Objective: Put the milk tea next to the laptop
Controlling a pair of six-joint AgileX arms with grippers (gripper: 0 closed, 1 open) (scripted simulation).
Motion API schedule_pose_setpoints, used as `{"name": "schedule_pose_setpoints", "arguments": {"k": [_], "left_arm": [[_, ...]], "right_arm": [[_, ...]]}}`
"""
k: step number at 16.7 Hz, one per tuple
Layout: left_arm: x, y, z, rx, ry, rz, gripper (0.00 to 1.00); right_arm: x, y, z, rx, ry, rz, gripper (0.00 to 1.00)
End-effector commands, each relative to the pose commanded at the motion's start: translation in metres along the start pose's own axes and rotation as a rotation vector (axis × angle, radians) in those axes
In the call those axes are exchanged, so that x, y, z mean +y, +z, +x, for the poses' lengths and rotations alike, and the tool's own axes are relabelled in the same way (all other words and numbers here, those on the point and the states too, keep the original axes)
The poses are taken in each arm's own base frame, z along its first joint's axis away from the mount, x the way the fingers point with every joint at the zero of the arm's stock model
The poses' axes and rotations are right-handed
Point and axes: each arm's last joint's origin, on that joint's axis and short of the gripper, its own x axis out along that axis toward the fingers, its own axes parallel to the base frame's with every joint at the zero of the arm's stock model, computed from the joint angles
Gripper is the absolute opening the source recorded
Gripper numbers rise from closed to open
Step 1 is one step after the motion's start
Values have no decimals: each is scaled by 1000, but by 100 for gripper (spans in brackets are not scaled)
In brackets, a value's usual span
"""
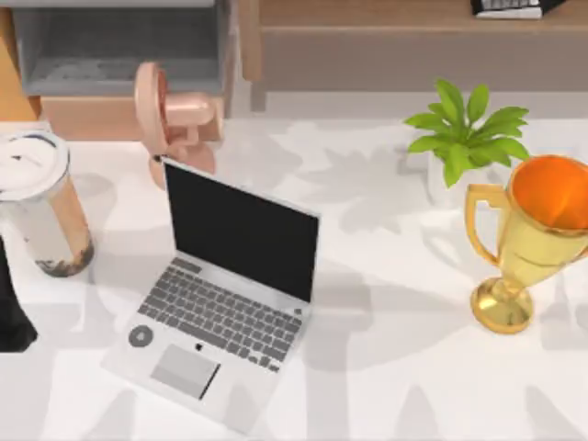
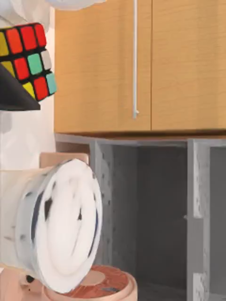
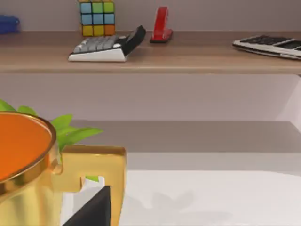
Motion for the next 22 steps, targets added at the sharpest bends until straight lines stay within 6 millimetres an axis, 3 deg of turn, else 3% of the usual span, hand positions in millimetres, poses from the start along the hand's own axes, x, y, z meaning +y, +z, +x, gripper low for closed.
{"name": "schedule_pose_setpoints", "arguments": {"k": [5,9,16,22], "left_arm": [[-1,1,4,9,-5,-4,100],[-3,-2,19,69,-17,-12,100],[-9,-22,53,239,-26,-10,100],[-12,-35,63,299,-28,-9,100]], "right_arm": [[0,0,0,0,0,0,100],[0,0,0,0,0,0,100],[0,0,0,0,0,0,100],[0,0,0,0,0,0,100]]}}
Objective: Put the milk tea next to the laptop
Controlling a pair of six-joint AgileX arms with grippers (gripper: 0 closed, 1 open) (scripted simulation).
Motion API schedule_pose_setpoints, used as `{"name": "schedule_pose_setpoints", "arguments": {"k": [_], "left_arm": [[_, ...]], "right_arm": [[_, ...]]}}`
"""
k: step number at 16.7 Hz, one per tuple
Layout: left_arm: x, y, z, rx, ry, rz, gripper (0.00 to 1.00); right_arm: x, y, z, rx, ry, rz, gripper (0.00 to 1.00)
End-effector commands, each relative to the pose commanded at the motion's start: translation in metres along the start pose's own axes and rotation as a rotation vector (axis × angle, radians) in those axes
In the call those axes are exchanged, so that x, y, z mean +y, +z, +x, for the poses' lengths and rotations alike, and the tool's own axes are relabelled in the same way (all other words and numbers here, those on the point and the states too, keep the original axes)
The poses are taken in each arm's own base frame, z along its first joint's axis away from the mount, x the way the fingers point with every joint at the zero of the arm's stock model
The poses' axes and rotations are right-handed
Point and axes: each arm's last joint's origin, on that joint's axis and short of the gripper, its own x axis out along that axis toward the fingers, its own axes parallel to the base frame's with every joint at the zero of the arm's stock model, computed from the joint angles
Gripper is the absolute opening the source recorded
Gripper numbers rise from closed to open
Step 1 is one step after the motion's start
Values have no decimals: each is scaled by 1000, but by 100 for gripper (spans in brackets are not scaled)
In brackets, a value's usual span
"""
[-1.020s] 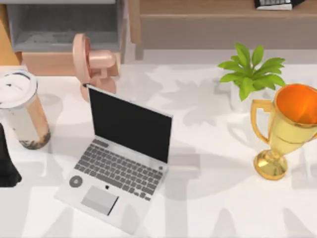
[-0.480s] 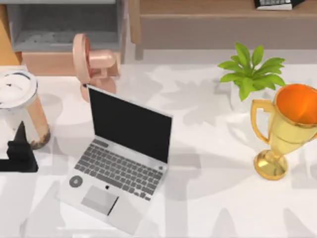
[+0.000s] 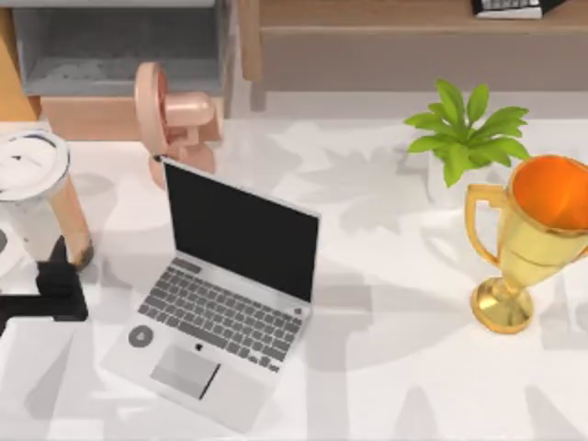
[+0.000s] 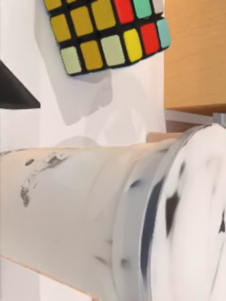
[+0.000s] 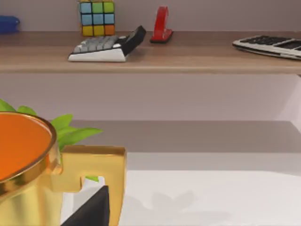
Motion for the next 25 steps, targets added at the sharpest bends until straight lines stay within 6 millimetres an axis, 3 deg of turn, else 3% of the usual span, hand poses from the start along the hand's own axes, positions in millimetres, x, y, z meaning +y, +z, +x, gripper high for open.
{"name": "schedule_pose_setpoints", "arguments": {"k": [8,18,24,25], "left_arm": [[0,3,7,-3,0,0,100],[0,1,77,1,0,0,100],[0,0,80,0,0,0,100],[0,0,80,0,0,0,92]], "right_arm": [[0,0,0,0,0,0,100],[0,0,0,0,0,0,100],[0,0,0,0,0,0,100],[0,0,0,0,0,0,100]]}}
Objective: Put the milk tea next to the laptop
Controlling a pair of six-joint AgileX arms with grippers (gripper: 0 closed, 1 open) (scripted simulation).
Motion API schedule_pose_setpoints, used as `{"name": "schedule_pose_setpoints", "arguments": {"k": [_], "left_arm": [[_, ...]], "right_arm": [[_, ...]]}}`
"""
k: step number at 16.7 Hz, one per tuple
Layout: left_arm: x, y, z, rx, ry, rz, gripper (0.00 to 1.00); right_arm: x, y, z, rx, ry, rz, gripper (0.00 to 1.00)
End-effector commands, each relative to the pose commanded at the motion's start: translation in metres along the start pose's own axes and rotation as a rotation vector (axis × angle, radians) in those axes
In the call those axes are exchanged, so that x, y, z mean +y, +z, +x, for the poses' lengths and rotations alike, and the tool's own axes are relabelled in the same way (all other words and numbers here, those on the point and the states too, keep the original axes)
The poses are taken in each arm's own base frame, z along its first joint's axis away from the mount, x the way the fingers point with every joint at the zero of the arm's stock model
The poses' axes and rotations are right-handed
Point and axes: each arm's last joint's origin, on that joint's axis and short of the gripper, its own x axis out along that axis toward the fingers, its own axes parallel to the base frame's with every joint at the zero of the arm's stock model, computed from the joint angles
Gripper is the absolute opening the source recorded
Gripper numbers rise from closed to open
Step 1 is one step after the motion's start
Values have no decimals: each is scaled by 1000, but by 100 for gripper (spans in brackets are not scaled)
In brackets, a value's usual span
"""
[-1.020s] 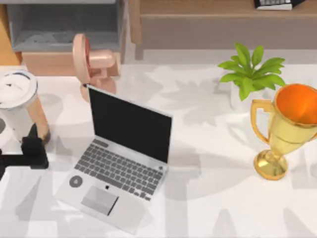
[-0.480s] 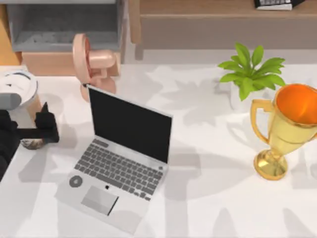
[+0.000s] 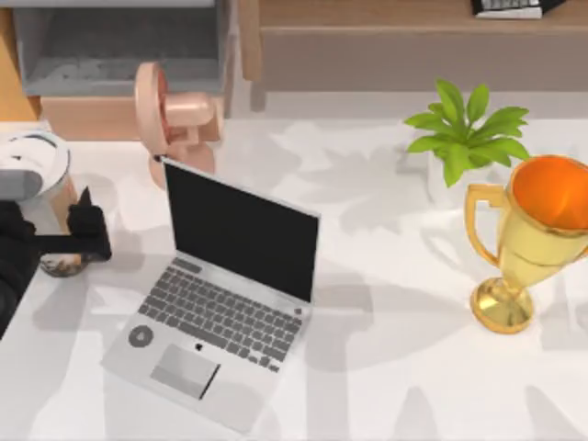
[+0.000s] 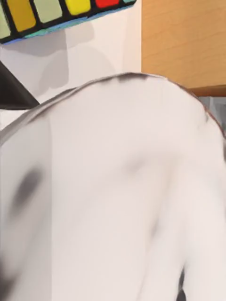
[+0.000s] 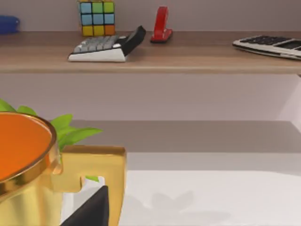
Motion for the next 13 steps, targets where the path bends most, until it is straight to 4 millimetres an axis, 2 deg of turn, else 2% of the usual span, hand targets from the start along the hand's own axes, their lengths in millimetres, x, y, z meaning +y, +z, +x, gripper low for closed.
{"name": "schedule_pose_setpoints", "arguments": {"k": [12,13], "left_arm": [[0,0,0,0,0,0,2],[0,0,0,0,0,0,0]], "right_arm": [[0,0,0,0,0,0,100],[0,0,0,0,0,0,100]]}}
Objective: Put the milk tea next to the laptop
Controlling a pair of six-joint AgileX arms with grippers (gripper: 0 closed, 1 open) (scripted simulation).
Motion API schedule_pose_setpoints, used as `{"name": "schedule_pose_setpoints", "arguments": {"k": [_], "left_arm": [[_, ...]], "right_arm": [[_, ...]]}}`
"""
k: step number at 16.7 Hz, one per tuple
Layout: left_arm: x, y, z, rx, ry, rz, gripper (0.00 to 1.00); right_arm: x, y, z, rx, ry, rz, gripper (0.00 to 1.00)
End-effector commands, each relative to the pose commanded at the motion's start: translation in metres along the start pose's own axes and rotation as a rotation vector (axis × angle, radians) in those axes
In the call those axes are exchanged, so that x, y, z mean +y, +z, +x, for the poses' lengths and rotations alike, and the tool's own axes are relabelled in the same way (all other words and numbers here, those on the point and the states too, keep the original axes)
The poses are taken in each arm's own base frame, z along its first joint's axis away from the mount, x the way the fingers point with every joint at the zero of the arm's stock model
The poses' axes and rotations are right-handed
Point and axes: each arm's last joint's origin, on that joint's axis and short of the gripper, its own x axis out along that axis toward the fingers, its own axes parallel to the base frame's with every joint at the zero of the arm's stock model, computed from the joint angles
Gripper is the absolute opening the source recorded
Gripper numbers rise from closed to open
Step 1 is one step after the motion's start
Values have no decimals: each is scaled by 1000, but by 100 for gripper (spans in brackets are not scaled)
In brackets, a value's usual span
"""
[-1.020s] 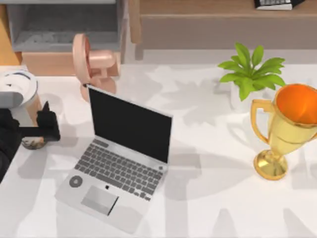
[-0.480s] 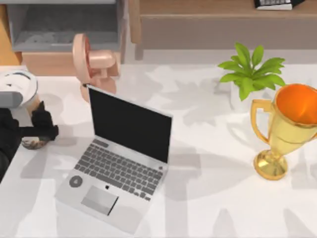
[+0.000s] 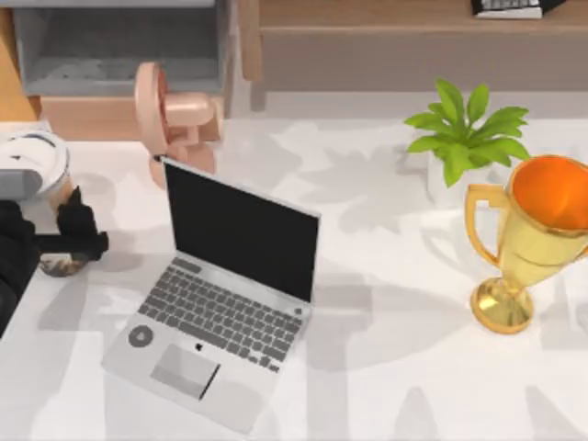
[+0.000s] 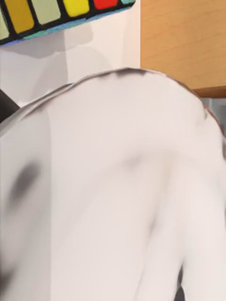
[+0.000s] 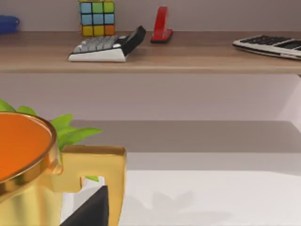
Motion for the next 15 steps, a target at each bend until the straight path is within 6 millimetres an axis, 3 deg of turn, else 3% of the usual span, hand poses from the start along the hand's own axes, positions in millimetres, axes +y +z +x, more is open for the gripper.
{"name": "schedule_pose_setpoints", "arguments": {"k": [15], "left_arm": [[0,9,-3,2,0,2,0]], "right_arm": [[0,0,0,0,0,0,100]]}}
